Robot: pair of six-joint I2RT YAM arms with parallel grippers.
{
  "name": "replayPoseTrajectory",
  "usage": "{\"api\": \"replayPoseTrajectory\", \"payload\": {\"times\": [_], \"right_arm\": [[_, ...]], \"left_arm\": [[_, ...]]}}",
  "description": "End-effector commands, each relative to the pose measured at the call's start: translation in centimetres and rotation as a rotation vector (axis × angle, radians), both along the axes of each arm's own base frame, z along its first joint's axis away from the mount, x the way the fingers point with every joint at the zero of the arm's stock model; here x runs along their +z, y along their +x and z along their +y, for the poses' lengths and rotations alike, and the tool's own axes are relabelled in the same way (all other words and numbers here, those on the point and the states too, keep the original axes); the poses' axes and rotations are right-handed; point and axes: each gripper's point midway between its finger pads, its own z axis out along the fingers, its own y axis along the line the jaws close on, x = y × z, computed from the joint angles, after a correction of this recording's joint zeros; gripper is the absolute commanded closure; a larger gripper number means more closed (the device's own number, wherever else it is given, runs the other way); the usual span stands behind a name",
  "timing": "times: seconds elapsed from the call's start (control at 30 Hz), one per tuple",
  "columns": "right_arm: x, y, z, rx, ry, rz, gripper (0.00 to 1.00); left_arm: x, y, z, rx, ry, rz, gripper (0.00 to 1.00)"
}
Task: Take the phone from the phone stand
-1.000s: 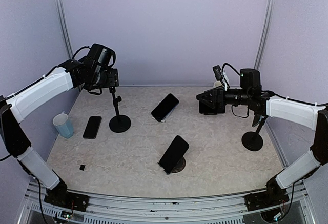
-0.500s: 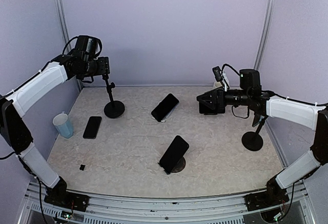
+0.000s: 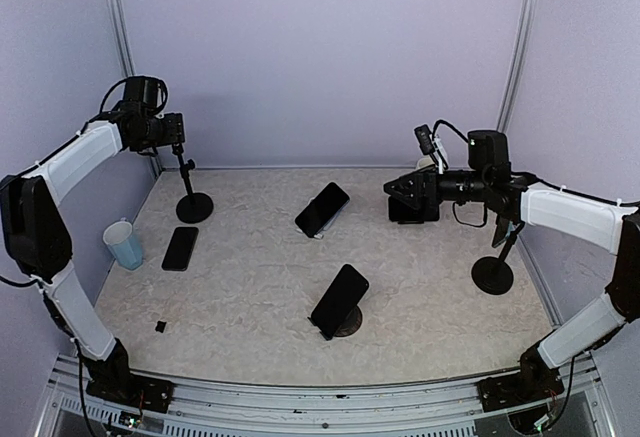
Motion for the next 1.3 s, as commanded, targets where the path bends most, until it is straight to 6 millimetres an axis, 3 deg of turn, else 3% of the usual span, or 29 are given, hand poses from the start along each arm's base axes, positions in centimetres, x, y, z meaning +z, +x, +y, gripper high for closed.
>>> {"api": "replayPoseTrajectory", "payload": {"times": [0.0, 0.23, 0.5, 0.6, 0.83, 1.0, 1.13, 1.27], "right_arm": [[2.1, -0.2, 0.2, 0.008, 0.007, -0.051, 0.07], [2.1, -0.1, 0.2, 0.01, 0.006, -0.05, 0.07], [2.2, 0.0, 0.4, 0.019, 0.01, -0.05, 0.07], [2.2, -0.1, 0.5, 0.024, 0.014, -0.048, 0.07], [2.7, -0.4, 0.4, 0.025, 0.018, -0.05, 0.07], [2.7, -0.8, 0.3, 0.024, 0.023, -0.045, 0.07], [2.8, -1.3, 0.2, 0.025, 0.027, -0.043, 0.07], [2.6, -2.3, 0.4, 0.046, 0.037, -0.019, 0.07]], "left_arm": [[5.1, 2.0, 0.3, -0.03, -0.015, -0.174, 0.48], [2.8, 2.5, 1.1, -0.019, -0.01, -0.116, 0.43], [3.1, 2.4, 1.6, -0.004, -0.005, -0.099, 0.11], [4.1, 2.2, 1.8, 0.004, 0.0, -0.114, 0.01], [8.6, 0.8, 2.3, 0.019, 0.004, -0.193, 0.01], [12.4, -1.6, 2.1, 0.017, -0.009, -0.273, 0.01], [14.5, -4.3, 0.7, 0.013, 0.015, -0.315, 0.01], [15.6, -6.8, -2.0, -0.028, 0.05, -0.332, 0.01]]}}
